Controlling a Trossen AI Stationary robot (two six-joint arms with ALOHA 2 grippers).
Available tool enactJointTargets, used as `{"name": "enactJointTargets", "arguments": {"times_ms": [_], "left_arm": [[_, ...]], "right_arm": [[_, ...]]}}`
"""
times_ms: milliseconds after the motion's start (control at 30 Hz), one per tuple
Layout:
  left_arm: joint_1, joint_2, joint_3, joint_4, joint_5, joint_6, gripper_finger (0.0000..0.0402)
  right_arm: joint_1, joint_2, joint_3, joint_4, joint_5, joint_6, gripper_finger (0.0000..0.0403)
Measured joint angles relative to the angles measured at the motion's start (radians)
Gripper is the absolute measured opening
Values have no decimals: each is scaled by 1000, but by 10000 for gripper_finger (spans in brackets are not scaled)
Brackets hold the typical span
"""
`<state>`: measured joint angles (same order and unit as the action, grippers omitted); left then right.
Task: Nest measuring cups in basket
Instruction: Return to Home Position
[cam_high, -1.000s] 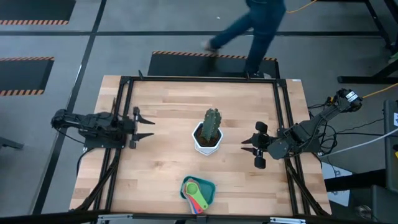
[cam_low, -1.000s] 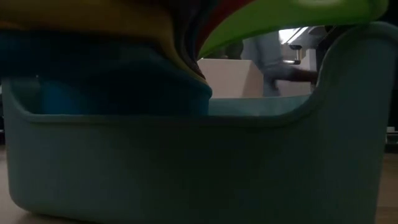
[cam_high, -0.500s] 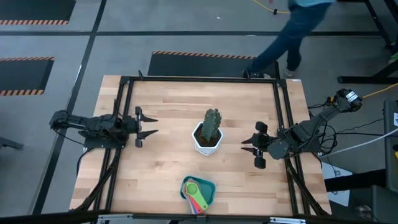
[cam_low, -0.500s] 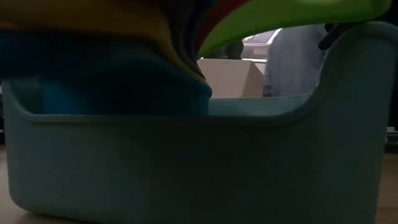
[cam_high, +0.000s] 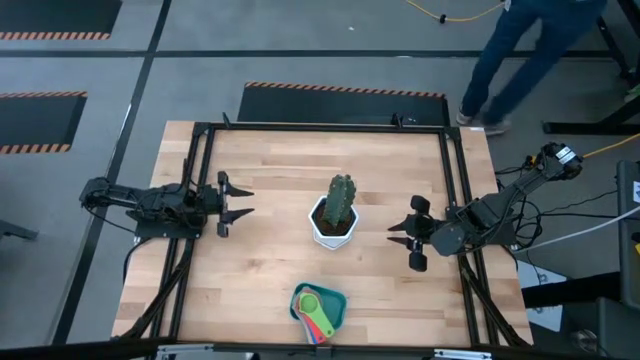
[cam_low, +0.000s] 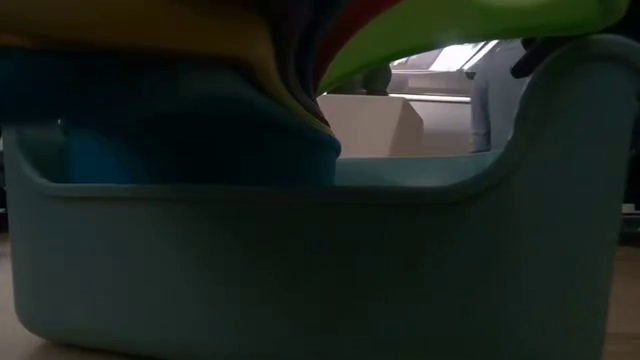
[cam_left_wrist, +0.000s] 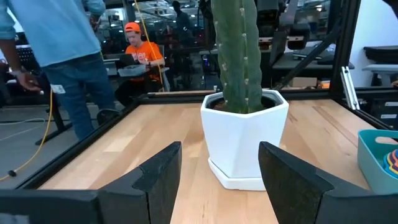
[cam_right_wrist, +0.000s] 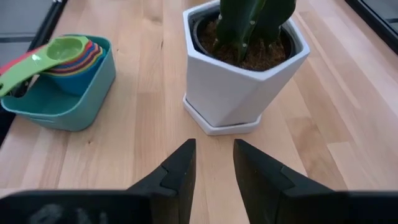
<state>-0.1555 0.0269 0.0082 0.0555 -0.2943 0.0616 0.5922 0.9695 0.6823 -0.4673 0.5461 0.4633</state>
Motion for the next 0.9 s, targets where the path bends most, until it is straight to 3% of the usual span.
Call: {"name": "enactJointTargets", "arguments": {"times_ms": [267, 900], "left_arm": [[0, 0, 0, -1, 0, 0, 207], [0, 0, 0, -1, 0, 0, 207]], "right_arm": [[0, -60, 0, 31, 0, -28, 113], [0, -605, -20, 39, -29, -408, 113]]}}
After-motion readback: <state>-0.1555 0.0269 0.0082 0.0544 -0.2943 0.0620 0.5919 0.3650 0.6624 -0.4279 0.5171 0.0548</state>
